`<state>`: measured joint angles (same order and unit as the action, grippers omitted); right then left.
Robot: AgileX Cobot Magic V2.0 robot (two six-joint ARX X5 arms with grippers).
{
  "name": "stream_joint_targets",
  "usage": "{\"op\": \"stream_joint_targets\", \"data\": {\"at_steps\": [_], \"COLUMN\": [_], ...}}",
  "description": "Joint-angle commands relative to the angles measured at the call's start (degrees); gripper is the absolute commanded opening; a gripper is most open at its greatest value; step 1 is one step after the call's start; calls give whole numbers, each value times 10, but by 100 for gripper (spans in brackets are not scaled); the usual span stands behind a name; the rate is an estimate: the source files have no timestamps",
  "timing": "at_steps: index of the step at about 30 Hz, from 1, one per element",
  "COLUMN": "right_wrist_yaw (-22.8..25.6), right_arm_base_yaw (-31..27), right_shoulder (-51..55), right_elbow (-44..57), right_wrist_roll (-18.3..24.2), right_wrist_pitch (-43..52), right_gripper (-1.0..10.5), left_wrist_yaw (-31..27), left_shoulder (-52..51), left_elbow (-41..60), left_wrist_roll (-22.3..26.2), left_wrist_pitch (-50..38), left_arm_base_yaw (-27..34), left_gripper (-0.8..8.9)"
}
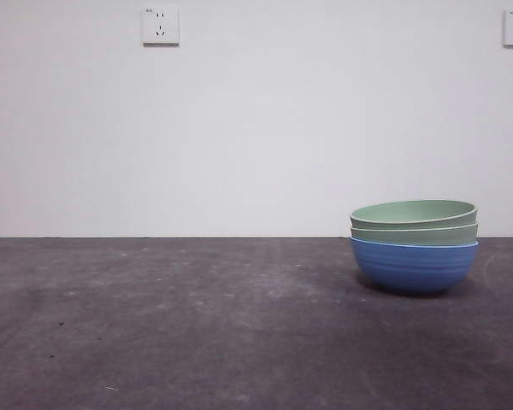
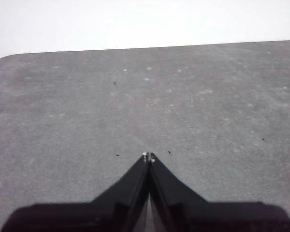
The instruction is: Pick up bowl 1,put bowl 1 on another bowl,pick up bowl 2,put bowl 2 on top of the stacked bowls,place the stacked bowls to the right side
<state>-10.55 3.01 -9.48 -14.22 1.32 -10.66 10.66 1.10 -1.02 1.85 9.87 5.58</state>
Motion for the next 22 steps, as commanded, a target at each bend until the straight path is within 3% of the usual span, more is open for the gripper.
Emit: {"op": "stream_joint_targets", "data": {"at_steps": [1,12,22], "right_wrist_yaw": [5,4,4], "right_arm_base_yaw": [0,1,2], "right_shoulder": [30,95,94], "right_elbow": [43,135,137], "right_wrist_roll": [-14,-66,-83], "right_wrist_pitch": [3,2,6], "right_gripper": [3,3,3], "left_wrist_yaw": [-1,-1,-1], "left_shoulder": [-2,-2,-2], "left_elbow": [8,8,8], "left_wrist_roll": [-6,-6,-6], "left_wrist_pitch": [-1,-1,-1], "left_arm_base_yaw": [1,1,1], "left_gripper": [-4,-4,-4]}}
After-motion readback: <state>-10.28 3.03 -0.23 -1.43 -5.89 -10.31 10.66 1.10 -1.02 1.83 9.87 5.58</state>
